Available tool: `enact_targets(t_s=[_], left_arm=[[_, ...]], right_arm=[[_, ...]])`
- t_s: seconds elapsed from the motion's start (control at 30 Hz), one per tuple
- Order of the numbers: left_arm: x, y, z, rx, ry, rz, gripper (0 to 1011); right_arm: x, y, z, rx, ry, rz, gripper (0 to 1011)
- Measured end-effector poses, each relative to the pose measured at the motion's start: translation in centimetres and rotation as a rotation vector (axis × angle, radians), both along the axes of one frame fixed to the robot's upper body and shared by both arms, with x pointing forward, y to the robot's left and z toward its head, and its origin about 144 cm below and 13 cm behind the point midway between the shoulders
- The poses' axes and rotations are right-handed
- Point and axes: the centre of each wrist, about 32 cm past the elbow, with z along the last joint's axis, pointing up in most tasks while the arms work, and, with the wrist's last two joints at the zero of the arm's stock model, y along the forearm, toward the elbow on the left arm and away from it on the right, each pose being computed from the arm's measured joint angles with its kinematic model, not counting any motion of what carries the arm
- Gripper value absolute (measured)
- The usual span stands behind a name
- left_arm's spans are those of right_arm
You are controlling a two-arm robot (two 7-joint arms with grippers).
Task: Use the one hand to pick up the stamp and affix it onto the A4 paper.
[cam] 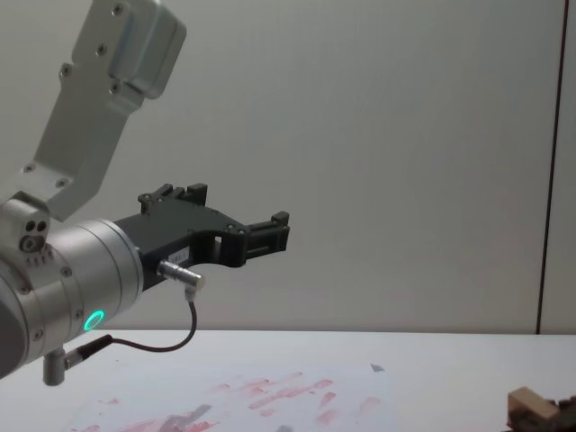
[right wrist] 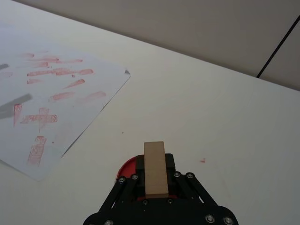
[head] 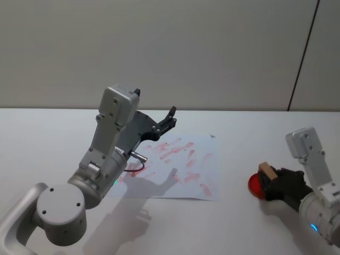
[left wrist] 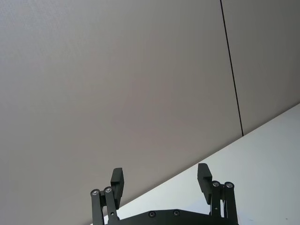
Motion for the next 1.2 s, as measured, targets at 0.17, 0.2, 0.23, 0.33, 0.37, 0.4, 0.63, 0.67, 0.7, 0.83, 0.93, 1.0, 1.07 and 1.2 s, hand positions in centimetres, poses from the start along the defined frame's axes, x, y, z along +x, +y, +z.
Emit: enact_targets(t_s=[0.17, 0.2, 0.23, 0.33, 0.37, 0.4, 0.63, 0.67, 0.7, 0.83, 0.93, 1.0, 1.07, 1.2], left_arm=[[0.0, 0.0, 0.0, 0.0, 0.0, 0.0, 1002], [0.0, 0.0, 0.0, 0.0, 0.0, 0.0, 1002], [0.0, 0.0, 0.0, 0.0, 0.0, 0.0, 1002], [0.0, 0.0, 0.0, 0.0, 0.0, 0.0, 1003], [0.0, 0.0, 0.0, 0.0, 0.0, 0.0, 1002], [0.0, 0.0, 0.0, 0.0, 0.0, 0.0, 1002], [0.0, 0.0, 0.0, 0.0, 0.0, 0.0, 1003], [0.0, 0.0, 0.0, 0.0, 0.0, 0.0, 1003], [0.0, 0.0, 0.0, 0.0, 0.0, 0.0, 1003], [0.0, 0.0, 0.0, 0.0, 0.0, 0.0, 1002], [0.0, 0.0, 0.0, 0.0, 0.0, 0.0, 1002], [0.0, 0.0, 0.0, 0.0, 0.0, 0.0, 1003], [0.0, 0.0, 0.0, 0.0, 0.0, 0.0, 1002], [0.0, 0.0, 0.0, 0.0, 0.0, 0.0, 1003]], right_arm=[[0.11, -0.04, 0.34, 0.008, -0.025, -0.009, 220], [0.12, -0.06, 0.47, 0.012, -0.031, -0.012, 220], [0.12, -0.06, 0.47, 0.012, -0.031, -0.012, 220], [0.12, -0.11, 0.72, 0.019, -0.037, -0.016, 220], [0.1, -0.12, 0.76, 0.02, -0.037, -0.016, 220], [0.08, -0.13, 0.79, 0.021, -0.035, -0.017, 220], [-0.21, -0.46, 0.87, 0.02, 0.002, -0.022, 220], [-0.25, -0.5, 0.84, 0.019, 0.007, -0.022, 220], [-0.25, -0.5, 0.84, 0.019, 0.007, -0.022, 220], [-0.39, -0.71, 0.72, 0.013, 0.028, -0.022, 221], [-0.42, -0.77, 0.68, 0.012, 0.038, -0.02, 220], [-0.41, -0.76, 0.66, 0.012, 0.039, -0.018, 220], [-0.32, -0.71, 0.66, 0.013, 0.039, -0.015, 220], [-0.06, -0.45, 0.74, 0.018, 0.025, -0.003, 220]])
